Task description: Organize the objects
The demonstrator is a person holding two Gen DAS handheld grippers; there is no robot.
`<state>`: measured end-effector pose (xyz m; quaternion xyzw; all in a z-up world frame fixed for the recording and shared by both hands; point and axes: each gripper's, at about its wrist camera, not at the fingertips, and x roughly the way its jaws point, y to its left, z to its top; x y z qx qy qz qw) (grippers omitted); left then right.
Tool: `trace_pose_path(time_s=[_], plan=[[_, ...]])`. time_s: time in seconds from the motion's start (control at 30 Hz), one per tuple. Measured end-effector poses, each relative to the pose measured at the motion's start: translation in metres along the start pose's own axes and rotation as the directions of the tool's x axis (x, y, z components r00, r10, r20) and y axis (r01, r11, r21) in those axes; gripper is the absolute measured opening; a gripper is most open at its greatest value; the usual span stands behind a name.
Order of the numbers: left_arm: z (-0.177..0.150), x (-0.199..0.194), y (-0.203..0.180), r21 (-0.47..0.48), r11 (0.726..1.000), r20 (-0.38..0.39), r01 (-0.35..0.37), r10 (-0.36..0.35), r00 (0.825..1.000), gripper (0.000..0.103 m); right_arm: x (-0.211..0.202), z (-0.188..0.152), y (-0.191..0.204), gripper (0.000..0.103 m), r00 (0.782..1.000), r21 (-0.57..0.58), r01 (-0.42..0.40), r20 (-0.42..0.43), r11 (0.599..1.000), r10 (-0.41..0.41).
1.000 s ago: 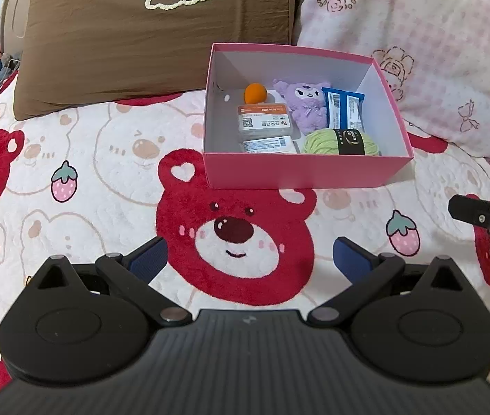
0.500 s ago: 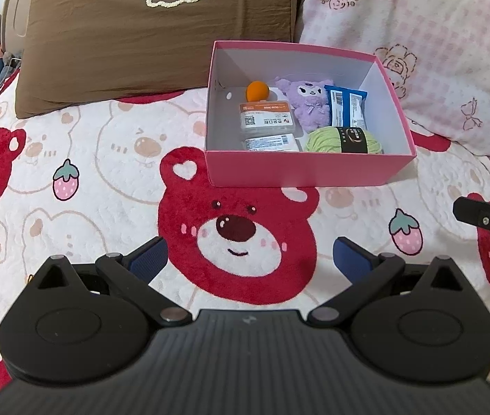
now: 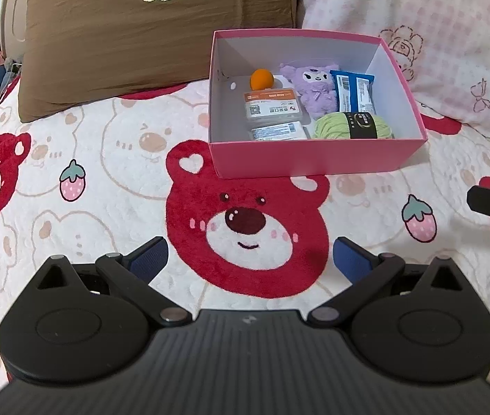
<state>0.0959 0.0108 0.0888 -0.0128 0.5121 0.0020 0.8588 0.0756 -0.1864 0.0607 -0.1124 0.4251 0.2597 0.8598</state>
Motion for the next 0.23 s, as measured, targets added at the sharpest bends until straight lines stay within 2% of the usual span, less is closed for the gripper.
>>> trace_pose_path(time_s=[0.23], plan=[[0.0021,-0.0006,0.0002,0.004,1.0,0.002,-0.001,0.001,1.0,0.103,0.0006,-0.0005,-0.0007,0.103,1.0,-0.003,0.0,-0.003,1.0,0.0]])
